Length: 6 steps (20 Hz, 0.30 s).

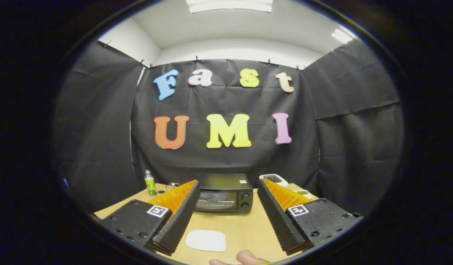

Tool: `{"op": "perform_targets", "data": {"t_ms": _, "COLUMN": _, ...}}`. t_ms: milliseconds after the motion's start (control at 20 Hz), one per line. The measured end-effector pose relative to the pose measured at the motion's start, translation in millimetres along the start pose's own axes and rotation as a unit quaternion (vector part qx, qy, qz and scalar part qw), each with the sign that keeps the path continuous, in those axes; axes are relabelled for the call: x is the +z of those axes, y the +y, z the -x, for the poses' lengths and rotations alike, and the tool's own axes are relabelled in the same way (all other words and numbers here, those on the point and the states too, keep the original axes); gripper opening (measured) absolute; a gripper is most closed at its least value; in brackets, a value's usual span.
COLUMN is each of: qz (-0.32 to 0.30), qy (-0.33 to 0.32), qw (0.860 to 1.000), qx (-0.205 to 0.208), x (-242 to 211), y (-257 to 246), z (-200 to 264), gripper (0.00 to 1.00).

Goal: Open the toaster oven, put the food inside, and close the toaster oven door.

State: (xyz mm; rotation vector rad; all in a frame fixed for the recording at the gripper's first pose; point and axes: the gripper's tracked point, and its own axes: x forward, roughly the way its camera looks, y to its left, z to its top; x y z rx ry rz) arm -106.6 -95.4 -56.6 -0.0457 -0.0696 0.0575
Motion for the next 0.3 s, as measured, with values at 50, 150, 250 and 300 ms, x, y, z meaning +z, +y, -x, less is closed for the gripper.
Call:
{"op": "perform_targets", "data": {"t_ms": 50, "qz": -0.003, "qy": -0.002, "qw": 1.0, "qx": 0.007, "x": 2.8, "y": 1.8, "z": 3.9, "gripper": 1.0}}
{"op": "perform_targets", "data": {"t_ms": 150, "qz": -0.011, "qy": -0.015, "qw": 1.0, "qx": 0.006, "x": 9.9, "y": -6.6, "z": 11.5, "gripper": 1.0}}
{"op": "perform_targets", "data": {"t_ms": 250, "qz": -0.002, "qy": -0.02, "qw": 1.0, "qx": -0.001, "x": 13.4, "y": -14.6, "z": 17.2, "gripper": 1.0}}
{"op": "perform_targets", "data": {"t_ms": 300, "qz": -0.001, "qy": -0.021, "qw": 1.0, "qx": -0.001, "x": 16.9, "y": -16.1, "z": 18.4, "gripper": 1.0}}
